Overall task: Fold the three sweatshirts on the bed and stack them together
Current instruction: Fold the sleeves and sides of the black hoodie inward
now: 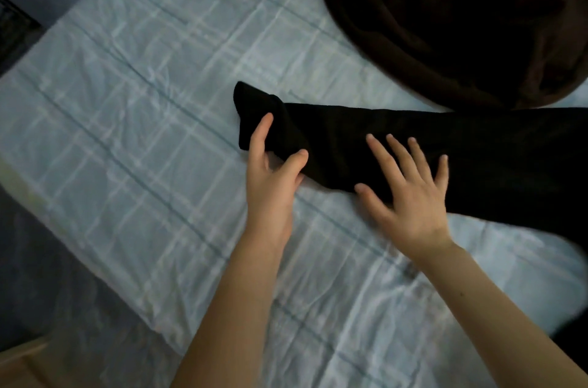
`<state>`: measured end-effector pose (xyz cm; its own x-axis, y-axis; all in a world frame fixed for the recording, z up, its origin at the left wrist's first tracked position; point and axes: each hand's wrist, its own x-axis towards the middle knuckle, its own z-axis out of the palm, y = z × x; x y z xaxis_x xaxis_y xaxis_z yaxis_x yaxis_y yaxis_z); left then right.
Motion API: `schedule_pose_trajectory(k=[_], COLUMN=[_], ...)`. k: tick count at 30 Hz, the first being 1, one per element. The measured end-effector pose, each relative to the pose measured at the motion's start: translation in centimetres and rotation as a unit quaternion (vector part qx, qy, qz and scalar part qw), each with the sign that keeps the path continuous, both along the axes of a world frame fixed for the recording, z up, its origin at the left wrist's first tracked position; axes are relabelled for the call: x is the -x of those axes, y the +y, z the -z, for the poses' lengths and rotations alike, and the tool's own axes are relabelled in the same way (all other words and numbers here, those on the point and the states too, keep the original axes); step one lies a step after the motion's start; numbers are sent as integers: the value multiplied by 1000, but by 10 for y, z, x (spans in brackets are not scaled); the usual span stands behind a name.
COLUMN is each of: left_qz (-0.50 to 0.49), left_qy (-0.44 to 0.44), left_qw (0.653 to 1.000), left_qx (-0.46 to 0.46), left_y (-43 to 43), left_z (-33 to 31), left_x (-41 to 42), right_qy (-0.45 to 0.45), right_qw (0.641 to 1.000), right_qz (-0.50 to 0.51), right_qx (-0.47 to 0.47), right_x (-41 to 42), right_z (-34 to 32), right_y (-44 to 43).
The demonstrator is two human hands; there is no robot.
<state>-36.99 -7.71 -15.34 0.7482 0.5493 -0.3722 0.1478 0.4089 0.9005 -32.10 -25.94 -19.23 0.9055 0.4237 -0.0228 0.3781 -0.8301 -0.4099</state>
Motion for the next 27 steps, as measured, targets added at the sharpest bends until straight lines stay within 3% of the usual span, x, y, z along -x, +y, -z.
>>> schedule_pose_trajectory(k=[4,7,11,14,21,27], left_qz=[112,148,156,167,241,318], left_qy=[-80,-119,-166,-168,-204,-153], left_qw=[991,982,974,971,948,934], left_qx=[5,-5,3,20,49,58], left_y=[-4,-20,-61,-113,-277,-412], left_z=[-19,-37,-60,-71,-92,-65], left_x=[0,-5,-20,-32,-48,-37], right_qy=[-9,41,41,39,-22,-79], right_qw=[995,988,903,847,806,809], right_qz=[-68,14,128,183,270,350], right_qx=[-71,-150,-407,-498,-526,-466], right_x=[5,5,7,13,27,71], right_z=[-14,-15,-40,-72,-125,-114], right_y=[12,-1,-55,-108,-272,-402])
